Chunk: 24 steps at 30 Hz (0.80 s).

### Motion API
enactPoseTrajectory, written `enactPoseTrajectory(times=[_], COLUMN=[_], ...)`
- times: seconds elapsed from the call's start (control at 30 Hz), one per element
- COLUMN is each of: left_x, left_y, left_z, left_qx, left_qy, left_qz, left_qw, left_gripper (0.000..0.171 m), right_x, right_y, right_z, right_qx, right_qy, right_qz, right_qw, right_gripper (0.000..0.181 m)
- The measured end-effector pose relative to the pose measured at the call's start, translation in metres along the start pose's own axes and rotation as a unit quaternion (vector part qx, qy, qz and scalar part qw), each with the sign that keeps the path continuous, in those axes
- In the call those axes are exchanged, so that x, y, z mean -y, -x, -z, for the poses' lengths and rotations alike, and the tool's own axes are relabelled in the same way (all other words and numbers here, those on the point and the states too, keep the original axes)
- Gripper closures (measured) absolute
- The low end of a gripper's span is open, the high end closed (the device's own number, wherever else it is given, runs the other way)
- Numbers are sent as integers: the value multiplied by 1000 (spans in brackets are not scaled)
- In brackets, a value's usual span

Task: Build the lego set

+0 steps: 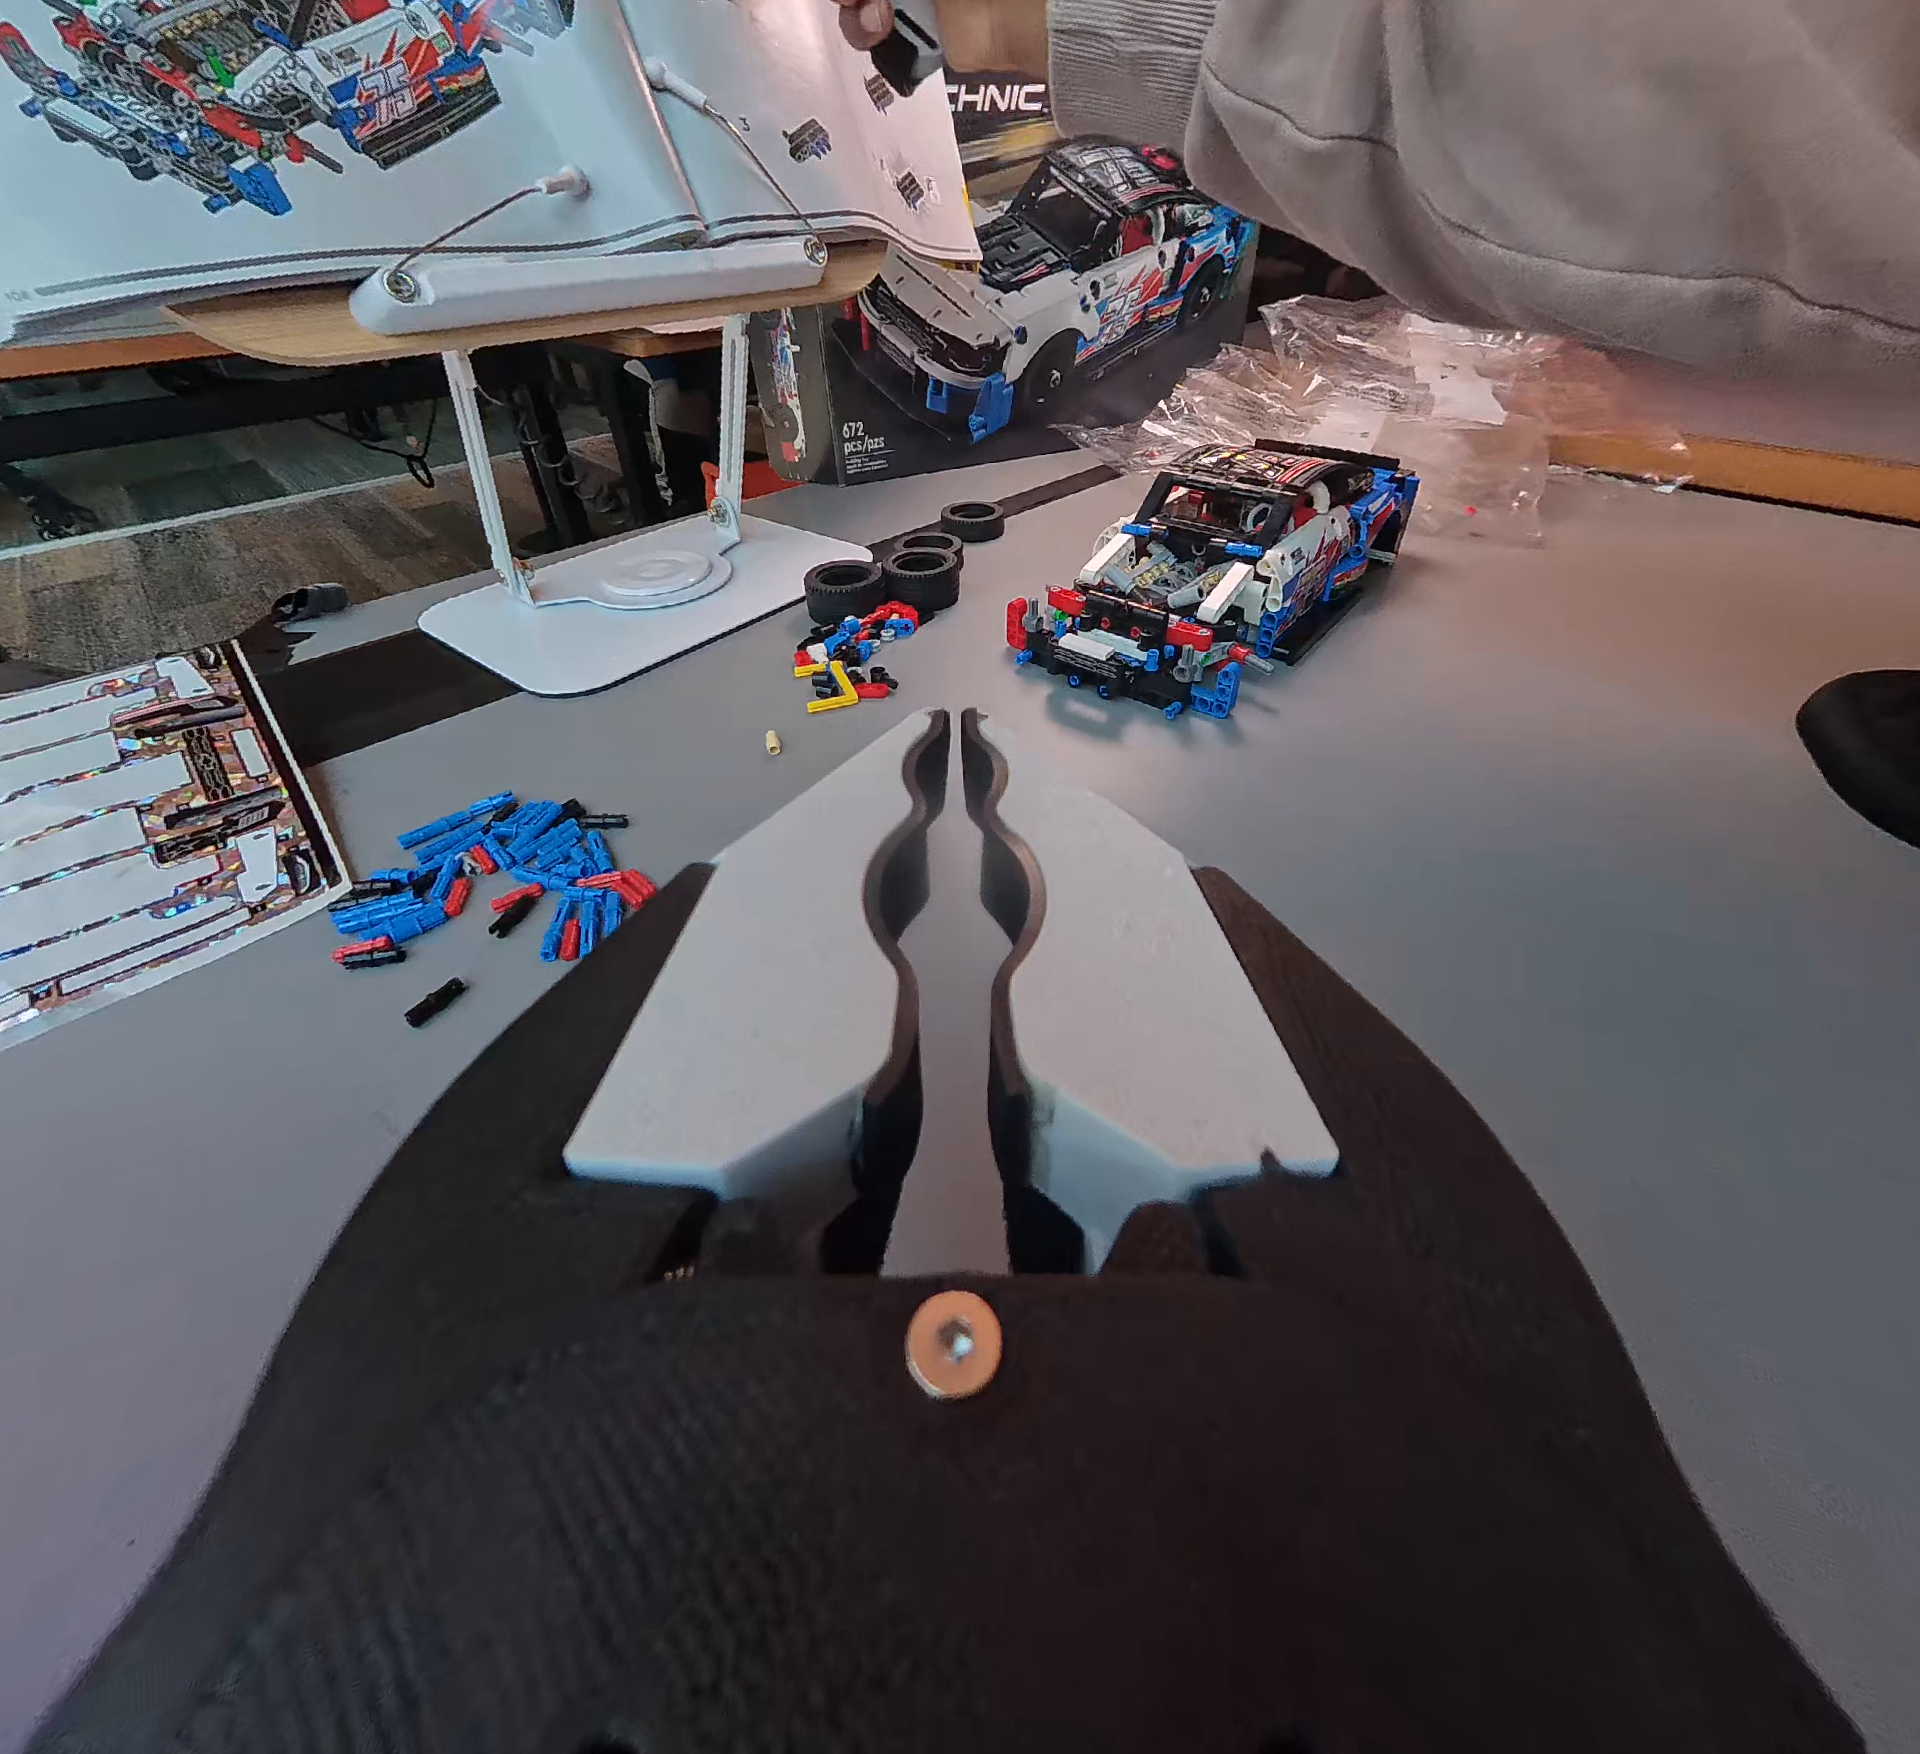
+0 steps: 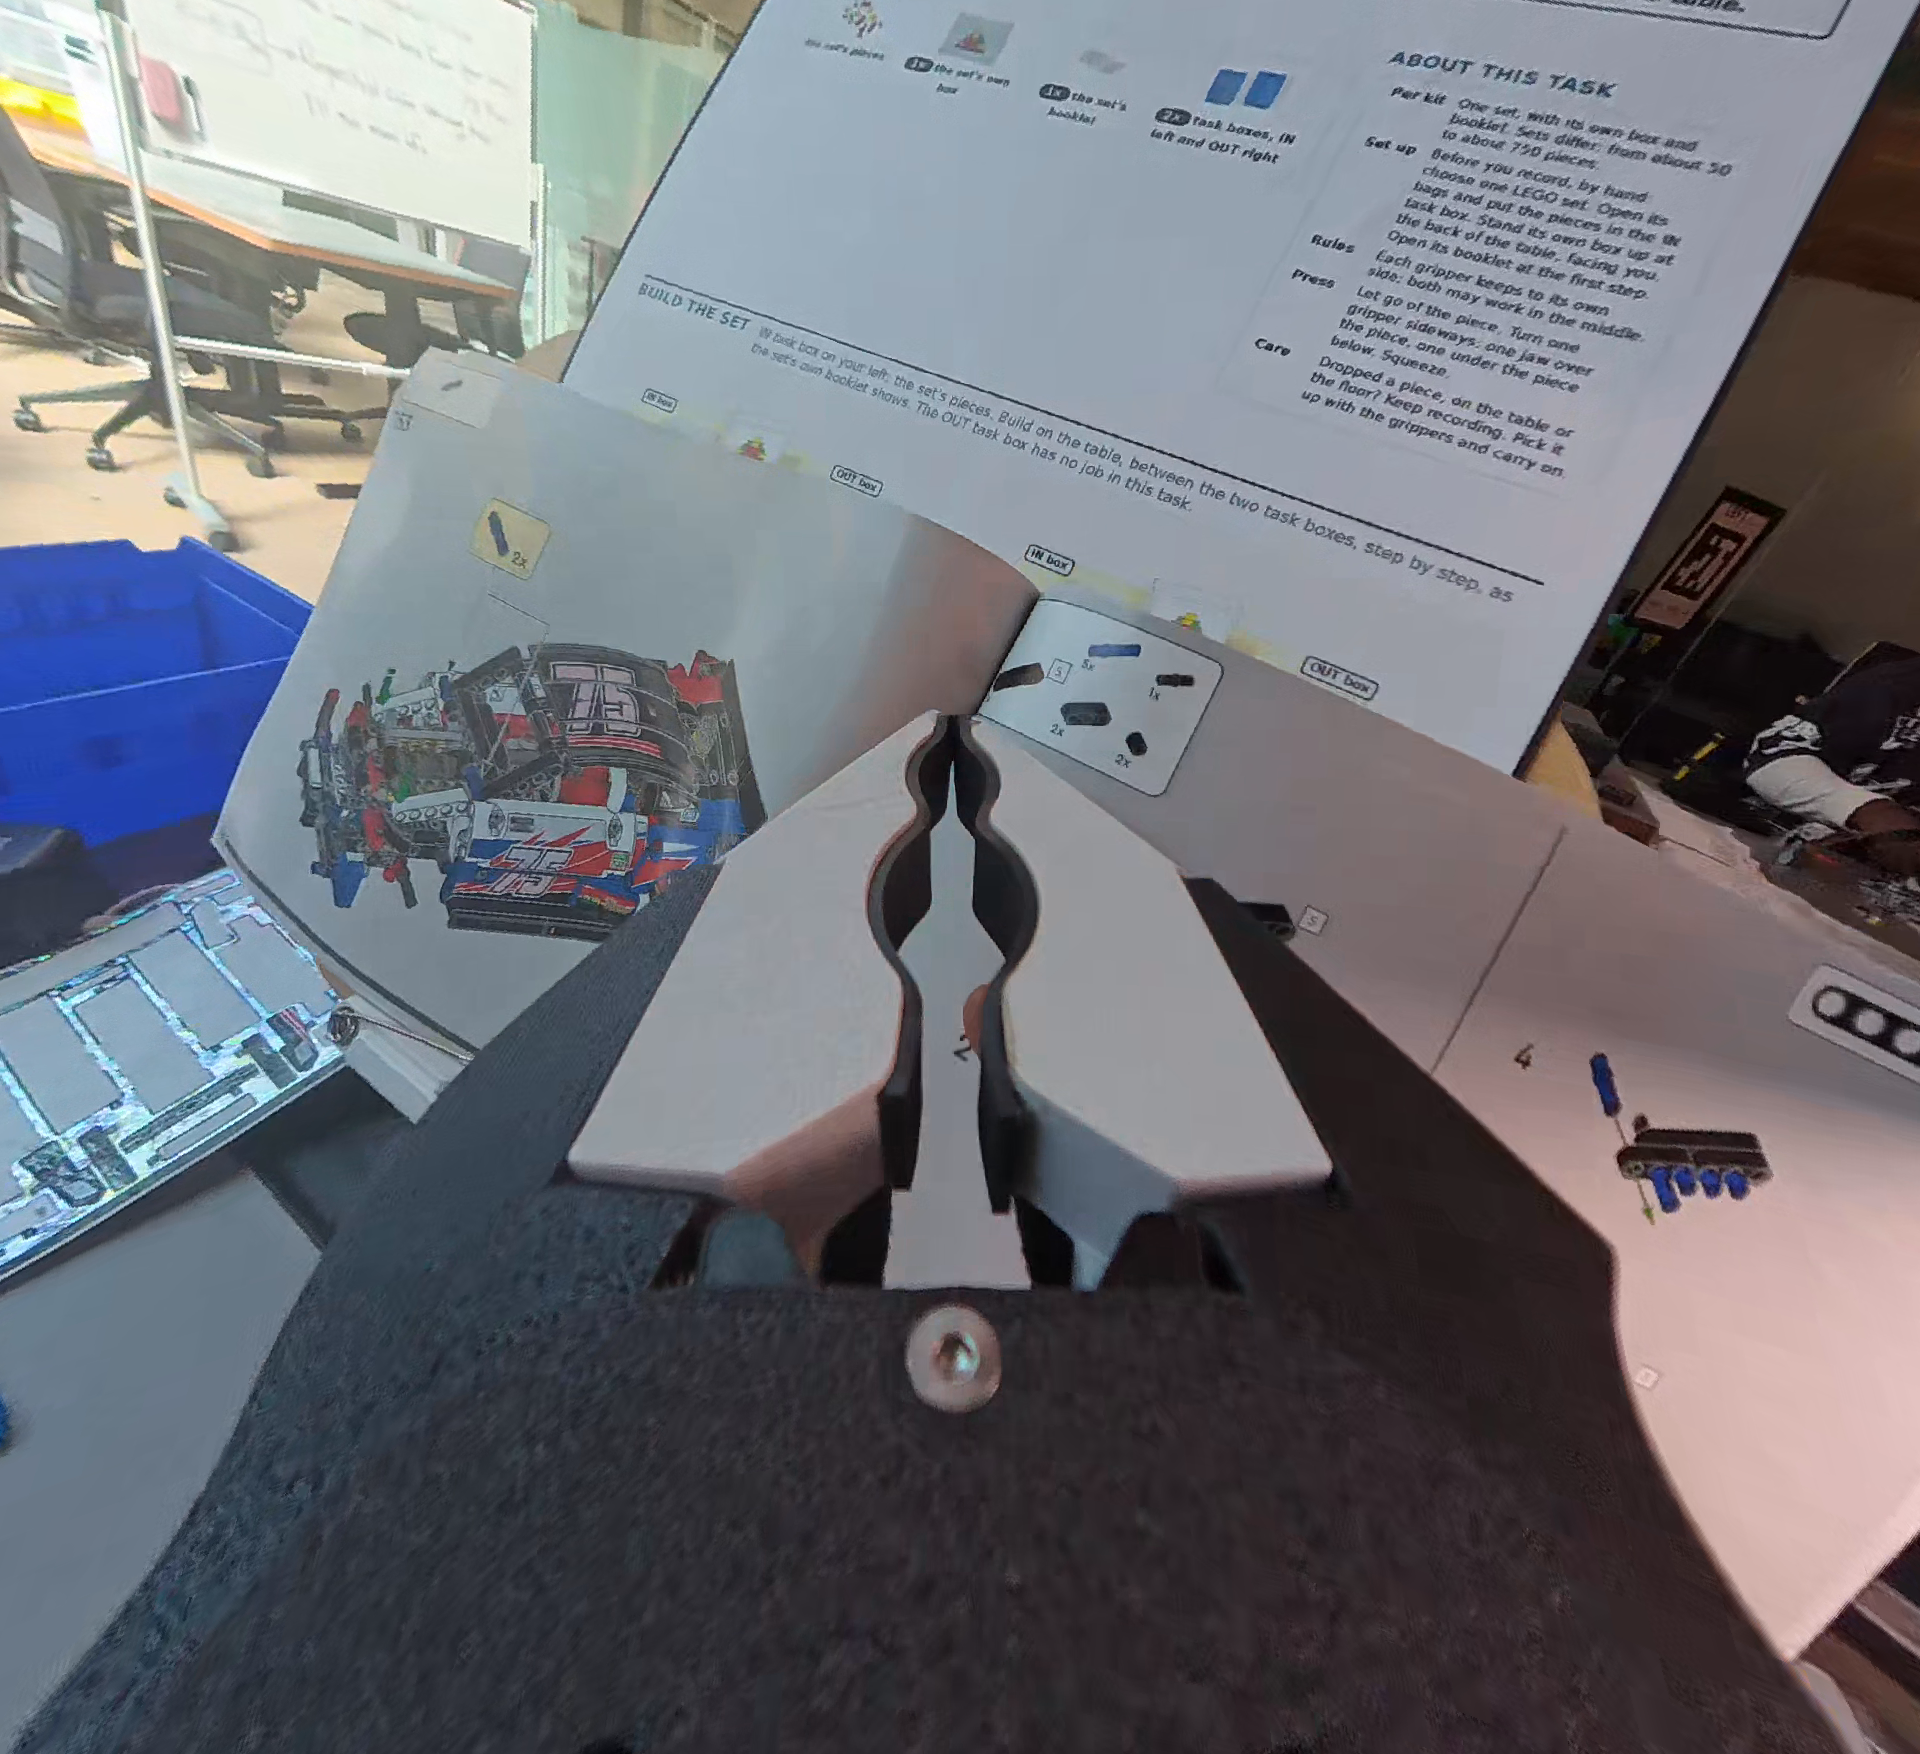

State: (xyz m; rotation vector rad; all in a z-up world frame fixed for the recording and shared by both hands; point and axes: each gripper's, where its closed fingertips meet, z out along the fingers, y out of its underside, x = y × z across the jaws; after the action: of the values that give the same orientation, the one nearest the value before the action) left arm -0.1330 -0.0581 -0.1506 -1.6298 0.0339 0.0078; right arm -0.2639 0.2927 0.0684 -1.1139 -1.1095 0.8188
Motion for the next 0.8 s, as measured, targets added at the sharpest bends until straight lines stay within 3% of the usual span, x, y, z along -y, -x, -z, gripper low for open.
enactPoseTrajectory(times=[0.2, 0.8], left_x=[-3, -2], left_y=[3, 1], left_z=[0, 1], left_qx=[-3, -15], left_qy=[3, 1], left_qz=[18, 27], left_qw=[1000, 1000], left_gripper=[171, 171], right_x=[-10, -4], right_y=[-4, -15], right_z=[-21, -14], right_qx=[-9, -2], right_qy=[57, 32], right_qz=[26, 10], right_qw=[998, 999], right_gripper=[181, 181])
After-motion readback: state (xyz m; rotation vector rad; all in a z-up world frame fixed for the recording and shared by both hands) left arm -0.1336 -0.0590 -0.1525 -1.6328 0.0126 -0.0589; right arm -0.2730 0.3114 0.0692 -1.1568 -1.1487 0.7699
